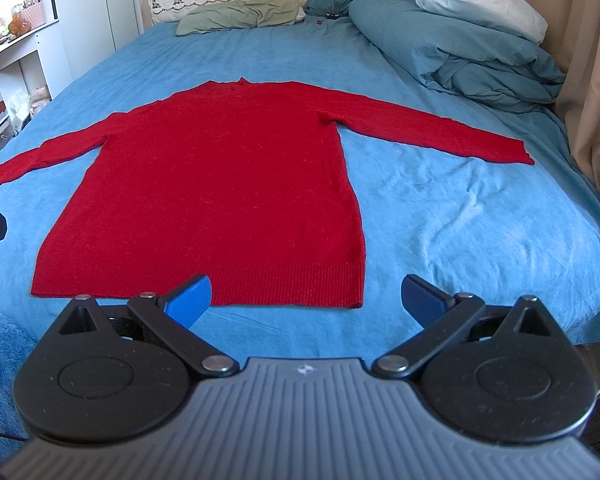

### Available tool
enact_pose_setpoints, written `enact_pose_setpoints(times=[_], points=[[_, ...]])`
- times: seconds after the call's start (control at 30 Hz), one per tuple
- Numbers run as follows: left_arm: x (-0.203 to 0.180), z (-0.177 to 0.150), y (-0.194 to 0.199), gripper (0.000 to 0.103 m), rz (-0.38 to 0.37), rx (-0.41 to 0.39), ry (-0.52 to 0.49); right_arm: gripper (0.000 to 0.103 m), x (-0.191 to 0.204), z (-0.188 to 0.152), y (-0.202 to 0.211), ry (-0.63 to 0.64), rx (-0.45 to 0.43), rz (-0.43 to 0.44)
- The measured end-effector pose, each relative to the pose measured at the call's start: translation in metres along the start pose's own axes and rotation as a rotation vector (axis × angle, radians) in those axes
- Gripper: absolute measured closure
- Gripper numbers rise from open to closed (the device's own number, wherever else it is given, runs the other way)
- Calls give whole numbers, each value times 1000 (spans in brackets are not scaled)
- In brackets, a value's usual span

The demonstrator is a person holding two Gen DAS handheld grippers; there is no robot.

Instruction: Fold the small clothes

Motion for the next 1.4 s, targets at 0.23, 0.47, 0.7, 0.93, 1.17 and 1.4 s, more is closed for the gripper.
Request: enact_pose_setpoints(times=[0.23,0.47,0.7,0.93,1.17,1.4], points=[[0,0,0,0,1,0,0,0,0,0,1,-1,0,1],[0,5,4,0,0,-11,5,0,2,4,5,-2,-10,2],[0,25,19,0,-11,-70,25,0,-1,16,17,-20,-34,13],[-17,106,10,0,-61,-191,19,0,-37,68,18,-93,-113,-10],[-60,179,-72,0,-157,-189,-7,0,-112,125,-40,-211,-160,-90],[-134,203,-199,0,-318,-45,19,0,-196,152,-140,-316,-180,-178]])
Point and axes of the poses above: each gripper's, at about its wrist camera, not at the fingertips, and y roughly against the way its jaws point, x to its left, z to its top, the point moved 9 cm from there along -y, roughly the way its jaws point, and after that the axes turned 6 degrees about -x, right-handed, at the moved point
